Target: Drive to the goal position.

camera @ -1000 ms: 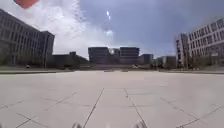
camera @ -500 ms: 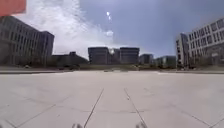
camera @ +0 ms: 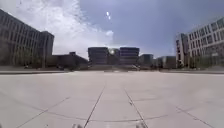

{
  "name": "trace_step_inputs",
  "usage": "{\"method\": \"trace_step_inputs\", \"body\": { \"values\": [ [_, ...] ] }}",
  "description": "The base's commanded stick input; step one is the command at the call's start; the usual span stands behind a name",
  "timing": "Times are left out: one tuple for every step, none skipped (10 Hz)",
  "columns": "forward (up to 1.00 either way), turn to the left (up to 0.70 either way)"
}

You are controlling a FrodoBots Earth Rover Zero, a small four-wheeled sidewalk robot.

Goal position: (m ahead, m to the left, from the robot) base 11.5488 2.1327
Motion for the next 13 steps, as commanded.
{"method": "trace_step_inputs", "body": {
  "values": [
    [0.45,0.03],
    [0.45,0.05],
    [0.45,0.05],
    [0.45,0.03],
    [0.45,0.04],
    [0.45,0.04],
    [0.45,0.04],
    [0.45,0.05],
    [0.45,0.05],
    [0.45,0.05],
    [0.45,0.05],
    [0.45,0.06],
    [0.45,0.07]
  ]
}}
